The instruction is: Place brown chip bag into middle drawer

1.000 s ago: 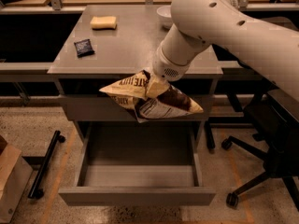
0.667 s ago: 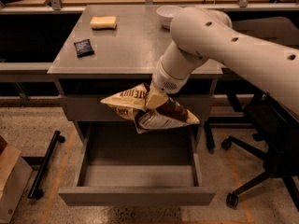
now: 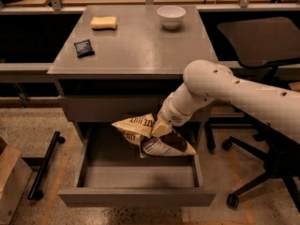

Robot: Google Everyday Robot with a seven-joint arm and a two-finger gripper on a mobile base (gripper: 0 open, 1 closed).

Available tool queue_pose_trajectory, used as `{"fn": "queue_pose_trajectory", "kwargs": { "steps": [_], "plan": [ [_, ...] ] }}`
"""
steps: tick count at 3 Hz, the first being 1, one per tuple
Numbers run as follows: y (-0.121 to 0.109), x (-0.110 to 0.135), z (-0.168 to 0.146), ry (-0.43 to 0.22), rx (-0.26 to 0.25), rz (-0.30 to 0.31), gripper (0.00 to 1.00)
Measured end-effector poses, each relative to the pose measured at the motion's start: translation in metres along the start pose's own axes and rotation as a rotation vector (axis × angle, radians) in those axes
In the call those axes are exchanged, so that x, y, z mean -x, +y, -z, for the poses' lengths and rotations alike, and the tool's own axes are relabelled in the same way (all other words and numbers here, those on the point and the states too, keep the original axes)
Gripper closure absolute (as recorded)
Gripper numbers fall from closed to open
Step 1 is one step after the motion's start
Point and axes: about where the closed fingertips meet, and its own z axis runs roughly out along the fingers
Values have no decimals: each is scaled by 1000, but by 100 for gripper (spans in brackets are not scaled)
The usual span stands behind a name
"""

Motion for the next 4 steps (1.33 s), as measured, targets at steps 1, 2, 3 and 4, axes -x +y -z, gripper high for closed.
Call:
{"fn": "queue_pose_trajectory", "kwargs": {
  "steps": [1, 2, 3, 4],
  "plan": [
    [-3, -25, -35, -97, 37, -88, 100],
    [1, -31, -42, -72, 50, -97, 100],
    [1, -35, -57, -42, 46, -85, 100],
    [-3, -52, -85, -24, 64, -86, 100]
  ]
}}
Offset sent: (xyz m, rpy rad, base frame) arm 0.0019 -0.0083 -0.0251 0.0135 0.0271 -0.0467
